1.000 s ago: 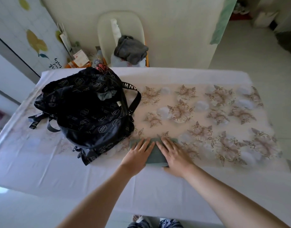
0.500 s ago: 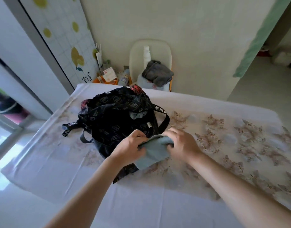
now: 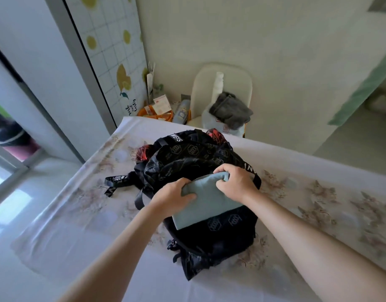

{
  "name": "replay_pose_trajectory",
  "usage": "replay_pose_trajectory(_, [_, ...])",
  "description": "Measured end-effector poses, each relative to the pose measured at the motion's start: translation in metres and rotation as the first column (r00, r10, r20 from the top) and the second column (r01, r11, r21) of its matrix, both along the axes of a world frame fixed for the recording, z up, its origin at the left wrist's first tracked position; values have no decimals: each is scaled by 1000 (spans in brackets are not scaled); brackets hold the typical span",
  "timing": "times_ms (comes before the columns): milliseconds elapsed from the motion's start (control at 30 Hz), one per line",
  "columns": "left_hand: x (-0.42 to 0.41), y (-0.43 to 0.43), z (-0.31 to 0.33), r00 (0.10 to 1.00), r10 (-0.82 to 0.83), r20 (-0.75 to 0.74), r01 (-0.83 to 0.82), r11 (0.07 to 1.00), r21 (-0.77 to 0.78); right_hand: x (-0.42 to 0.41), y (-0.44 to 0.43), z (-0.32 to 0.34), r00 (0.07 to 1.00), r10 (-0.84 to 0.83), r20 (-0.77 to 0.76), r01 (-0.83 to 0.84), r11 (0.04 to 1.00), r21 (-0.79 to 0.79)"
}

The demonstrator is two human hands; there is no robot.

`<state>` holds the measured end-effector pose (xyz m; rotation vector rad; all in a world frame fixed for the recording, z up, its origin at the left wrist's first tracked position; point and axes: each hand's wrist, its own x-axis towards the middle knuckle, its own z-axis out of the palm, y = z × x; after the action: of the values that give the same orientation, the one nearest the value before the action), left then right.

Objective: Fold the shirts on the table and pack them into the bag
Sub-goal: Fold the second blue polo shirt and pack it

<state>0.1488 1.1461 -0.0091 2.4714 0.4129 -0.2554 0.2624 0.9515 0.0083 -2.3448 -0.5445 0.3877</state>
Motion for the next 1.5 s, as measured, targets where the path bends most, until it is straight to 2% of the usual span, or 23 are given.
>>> replay_pose_trajectory(67, [5, 11, -18, 999, -14, 31, 8, 979, 204, 0, 11, -23, 999, -15, -31, 14, 999, -30])
replay_pose_trajectory(167, [-1, 13, -54, 987, -104, 125, 46, 915, 400, -12, 19, -65, 970, 177, 165, -112, 933, -342])
replay_pose_trajectory(233, [-12, 10, -75, 973, -133, 187, 40, 900, 433, -23, 21, -81, 887, 362, 286, -196, 858, -475])
replay_pose_trajectory(367, [-24, 18, -96, 975, -211, -69, 221, 892, 396, -40, 27, -93, 772, 620, 140, -422, 664, -618])
replay_pose_trajectory(400, [-24, 21, -96, 974, -220, -59, 226, 904, 363, -42, 31, -95, 759, 637, 134, -420, 637, -647])
replay_pose_trajectory(533, [-29, 25, -85, 982, -123, 145, 76, 954, 290, -42, 54, -103, 803, 574, 162, -342, 666, -663])
replay_pose_trajectory(633, [-49, 29, -83, 945, -204, 254, 107, 931, 350, -38, 68, -104, 839, 527, 138, -306, 666, -680])
replay_pose_trajectory(733, [-71, 33, -82, 943, -219, 250, 133, 938, 321, -36, 79, -102, 891, 430, 147, -278, 772, -572])
replay_pose_trajectory(833, [-83, 32, -77, 903, -129, 410, 30, 970, 239, -47, 93, -105, 871, 422, 251, -294, 857, -423])
replay_pose_trajectory(900, [-86, 28, -77, 847, -141, 512, -20, 955, 296, -59, 98, -115, 841, 477, 253, -338, 831, -442])
replay_pose_trajectory(1000, [-87, 18, -78, 802, -177, 570, -76, 917, 392, -63, 94, -123, 773, 590, 234, -413, 747, -520])
replay_pose_trajectory(1100, [-69, 9, -75, 872, -229, 432, 12, 893, 449, -53, 76, -114, 791, 585, 179, -447, 753, -484])
replay_pose_trajectory(1167, [-50, 8, -74, 952, -175, 251, 48, 895, 443, -47, 59, -114, 845, 499, 193, -363, 800, -478])
replay_pose_trajectory(1233, [-34, 9, -74, 991, -118, 62, 88, 927, 365, -39, 40, -119, 892, 422, 164, -305, 827, -473])
replay_pose_trajectory(1333, [-25, 18, -80, 980, -184, -75, 197, 948, 251, -31, 24, -120, 907, 391, 155, -285, 843, -457])
replay_pose_trajectory(1400, [-26, 27, -83, 970, -208, -124, 237, 924, 299, -30, 28, -116, 912, 385, 145, -285, 845, -452])
replay_pose_trajectory(1500, [-28, 35, -83, 965, -141, -222, 222, 890, 399, -37, 40, -116, 923, 379, 71, -325, 863, -388])
